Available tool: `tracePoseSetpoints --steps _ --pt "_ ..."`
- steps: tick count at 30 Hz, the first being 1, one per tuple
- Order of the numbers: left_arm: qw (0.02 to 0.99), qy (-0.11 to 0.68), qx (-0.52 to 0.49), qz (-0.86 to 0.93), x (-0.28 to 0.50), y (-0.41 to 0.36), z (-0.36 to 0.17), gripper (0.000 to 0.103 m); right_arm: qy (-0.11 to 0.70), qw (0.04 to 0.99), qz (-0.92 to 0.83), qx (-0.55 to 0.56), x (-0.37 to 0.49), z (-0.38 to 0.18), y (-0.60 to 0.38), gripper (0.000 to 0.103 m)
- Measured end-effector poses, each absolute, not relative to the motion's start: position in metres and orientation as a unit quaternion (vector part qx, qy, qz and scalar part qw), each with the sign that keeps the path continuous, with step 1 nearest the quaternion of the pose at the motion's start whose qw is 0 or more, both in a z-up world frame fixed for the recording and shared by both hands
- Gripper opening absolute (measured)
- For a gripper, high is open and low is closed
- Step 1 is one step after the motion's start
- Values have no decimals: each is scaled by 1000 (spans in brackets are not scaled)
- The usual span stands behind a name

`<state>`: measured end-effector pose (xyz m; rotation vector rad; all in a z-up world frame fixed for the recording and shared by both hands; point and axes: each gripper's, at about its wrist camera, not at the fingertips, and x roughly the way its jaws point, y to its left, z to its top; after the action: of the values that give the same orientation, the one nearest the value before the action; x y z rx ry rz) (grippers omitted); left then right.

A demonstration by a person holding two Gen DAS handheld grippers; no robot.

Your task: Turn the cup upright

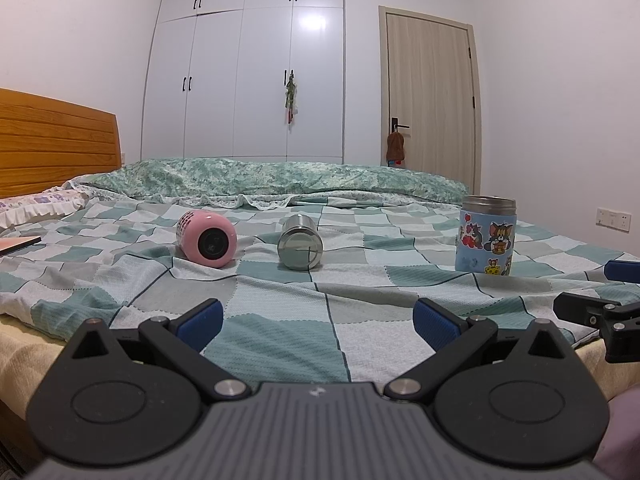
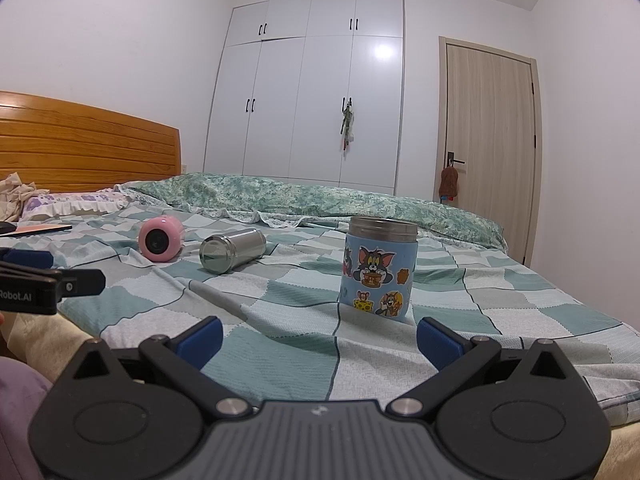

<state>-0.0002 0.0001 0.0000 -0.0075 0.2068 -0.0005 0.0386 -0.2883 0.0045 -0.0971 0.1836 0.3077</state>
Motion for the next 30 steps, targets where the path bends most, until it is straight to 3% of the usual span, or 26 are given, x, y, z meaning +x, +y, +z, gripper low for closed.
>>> tracePoseSetpoints --steps 30 --pt "995 102 -4 0 0 0 0 103 91 983 153 -48 39 5 -288 103"
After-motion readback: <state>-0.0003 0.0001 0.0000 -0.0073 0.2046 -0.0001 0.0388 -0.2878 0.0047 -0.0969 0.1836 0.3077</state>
